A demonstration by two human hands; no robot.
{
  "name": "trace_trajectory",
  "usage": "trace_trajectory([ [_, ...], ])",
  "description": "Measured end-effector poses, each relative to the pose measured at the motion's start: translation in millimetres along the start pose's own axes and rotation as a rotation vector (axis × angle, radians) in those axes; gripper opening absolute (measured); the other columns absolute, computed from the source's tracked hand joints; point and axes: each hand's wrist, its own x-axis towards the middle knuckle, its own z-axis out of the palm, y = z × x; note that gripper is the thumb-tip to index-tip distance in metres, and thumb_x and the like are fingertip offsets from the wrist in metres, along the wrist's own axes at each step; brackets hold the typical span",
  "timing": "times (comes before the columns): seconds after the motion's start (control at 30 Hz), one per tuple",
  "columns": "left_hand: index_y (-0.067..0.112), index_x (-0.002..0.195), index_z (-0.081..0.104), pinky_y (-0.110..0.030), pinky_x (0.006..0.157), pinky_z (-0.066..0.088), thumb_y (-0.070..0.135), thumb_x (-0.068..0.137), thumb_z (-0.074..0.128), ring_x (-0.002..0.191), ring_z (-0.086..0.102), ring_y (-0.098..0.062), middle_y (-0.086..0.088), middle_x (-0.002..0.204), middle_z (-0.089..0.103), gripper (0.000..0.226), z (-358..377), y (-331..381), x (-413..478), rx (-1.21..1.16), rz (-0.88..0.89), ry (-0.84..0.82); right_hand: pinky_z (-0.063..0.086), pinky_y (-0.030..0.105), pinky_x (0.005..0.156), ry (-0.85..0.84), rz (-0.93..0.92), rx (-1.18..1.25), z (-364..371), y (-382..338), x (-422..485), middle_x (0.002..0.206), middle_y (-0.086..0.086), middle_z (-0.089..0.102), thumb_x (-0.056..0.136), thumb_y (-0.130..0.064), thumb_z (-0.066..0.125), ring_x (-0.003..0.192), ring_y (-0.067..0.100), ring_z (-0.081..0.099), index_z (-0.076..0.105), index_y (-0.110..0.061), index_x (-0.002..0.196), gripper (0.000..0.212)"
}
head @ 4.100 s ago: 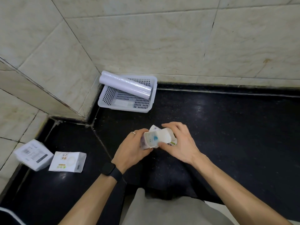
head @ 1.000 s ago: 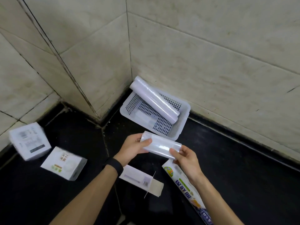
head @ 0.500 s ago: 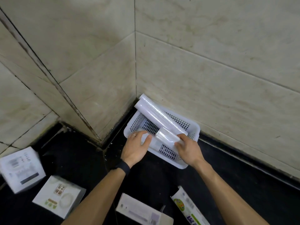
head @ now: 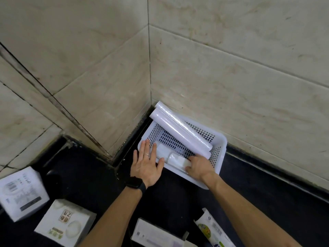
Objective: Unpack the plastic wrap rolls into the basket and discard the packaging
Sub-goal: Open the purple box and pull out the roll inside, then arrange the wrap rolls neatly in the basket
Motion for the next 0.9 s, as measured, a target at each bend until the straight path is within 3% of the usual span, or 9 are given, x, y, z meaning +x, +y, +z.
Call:
trace_trajectory([
  [0.13,0.022,0.156,-0.006,-0.045,0.120,-0.008,0.058,0.098,0.016,0.148,-0.023,-0.019,-0.006,0.162,-0.018,0.072,1.4,0.3,-0.7,-0.018,0.005,0.025,0.054,0.036,0.090,0.094,0.017,0.129,-2.8,0.6,-9.6,0.119,0.007,0.066,0.088,-0.032,0.060,0.103,0.026,0.065,0.062,-0.016,0.117,0.033],
  [0.27,0.022,0.156,-0.003,-0.047,0.118,-0.007,0.059,0.095,0.012,0.148,-0.021,-0.019,-0.007,0.163,-0.013,0.074,5.3,0.2,0.3,-0.031,0.005,0.061,0.049,0.034,0.099,0.334,-0.010,0.272,-6.5,9.3,-17.2,0.130,0.006,0.062,0.091,-0.034,0.060,0.115,0.027,0.060,0.061,-0.016,0.131,0.044],
  [0.37,0.022,0.156,-0.001,-0.048,0.117,-0.006,0.061,0.091,0.008,0.148,-0.018,-0.019,-0.008,0.164,-0.008,0.077,8.1,-0.3,-0.5,-0.036,0.004,0.099,0.047,0.042,0.103,0.445,-0.023,0.282,-11.4,8.6,-11.8,0.135,0.008,0.055,0.092,-0.039,0.061,0.120,0.030,0.054,0.052,-0.017,0.136,0.050],
  [0.5,0.018,0.157,0.003,-0.049,0.118,-0.002,0.061,0.094,0.013,0.149,-0.012,-0.020,-0.010,0.164,-0.001,0.077,11.4,-1.1,-0.7,-0.029,0.011,0.134,0.048,0.048,0.102,0.390,-0.006,0.129,-19.5,-3.2,5.5,0.140,0.009,0.048,0.091,-0.043,0.063,0.127,0.031,0.046,0.040,-0.015,0.142,0.063],
  [0.73,0.017,0.156,0.011,-0.053,0.119,0.014,0.061,0.095,0.011,0.152,0.002,-0.024,-0.012,0.163,0.010,0.076,15.8,-2.2,-1.4,-0.062,0.018,0.180,0.059,0.044,0.072,0.341,0.072,-0.154,-12.5,-13.1,17.9,0.131,0.022,0.042,0.093,-0.007,0.049,0.112,0.039,0.048,0.028,-0.006,0.139,0.051],
  [0.9,0.017,0.156,0.018,-0.059,0.116,0.012,0.060,0.096,0.020,0.152,0.007,-0.025,-0.011,0.163,0.013,0.074,15.8,-2.4,0.2,-0.046,0.016,0.161,0.058,0.040,0.074,0.339,0.024,-0.165,-7.9,-10.6,22.3,0.131,0.023,0.040,0.092,0.001,0.041,0.110,0.037,0.047,0.024,-0.005,0.142,0.053],
])
